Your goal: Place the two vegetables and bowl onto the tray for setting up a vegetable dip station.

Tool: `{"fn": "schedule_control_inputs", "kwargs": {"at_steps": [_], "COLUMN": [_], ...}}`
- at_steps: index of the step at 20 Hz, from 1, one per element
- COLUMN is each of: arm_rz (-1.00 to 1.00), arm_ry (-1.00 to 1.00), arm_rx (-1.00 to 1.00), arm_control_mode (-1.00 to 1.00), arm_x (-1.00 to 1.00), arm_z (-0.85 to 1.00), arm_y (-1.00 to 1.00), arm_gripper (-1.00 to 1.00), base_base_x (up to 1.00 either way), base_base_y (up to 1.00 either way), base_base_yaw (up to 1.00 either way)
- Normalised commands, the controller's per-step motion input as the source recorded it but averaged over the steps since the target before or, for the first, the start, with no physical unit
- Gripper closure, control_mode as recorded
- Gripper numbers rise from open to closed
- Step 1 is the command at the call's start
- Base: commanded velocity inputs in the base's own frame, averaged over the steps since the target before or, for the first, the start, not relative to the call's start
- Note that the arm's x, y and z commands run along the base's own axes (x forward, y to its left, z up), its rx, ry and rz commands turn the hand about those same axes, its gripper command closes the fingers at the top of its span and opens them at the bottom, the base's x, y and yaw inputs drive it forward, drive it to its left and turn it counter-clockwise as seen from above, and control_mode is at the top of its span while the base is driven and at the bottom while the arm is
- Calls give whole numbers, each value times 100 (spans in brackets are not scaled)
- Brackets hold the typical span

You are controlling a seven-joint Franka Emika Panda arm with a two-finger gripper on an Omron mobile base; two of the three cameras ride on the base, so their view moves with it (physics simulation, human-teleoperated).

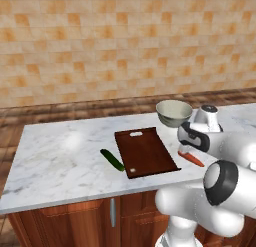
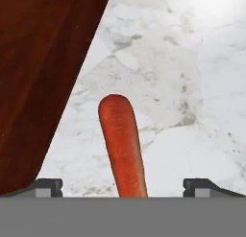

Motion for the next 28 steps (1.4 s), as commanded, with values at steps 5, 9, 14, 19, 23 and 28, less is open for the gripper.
{"fn": "schedule_control_inputs", "kwargs": {"at_steps": [5,9,14,19,23,28], "arm_rz": [5,6,5,6,3,0], "arm_ry": [4,4,2,0,0,0], "arm_rx": [0,0,0,0,0,0], "arm_control_mode": [-100,-100,-100,-100,-100,-100], "arm_x": [10,3,5,3,1,0], "arm_z": [-32,-35,-29,-18,-11,0], "arm_y": [0,0,0,0,0,0], "arm_gripper": [-100,-100,-100,-100,100,100], "base_base_x": [0,0,0,0,0,0], "base_base_y": [0,0,0,0,0,0], "base_base_yaw": [0,0,0,0,0,0]}}
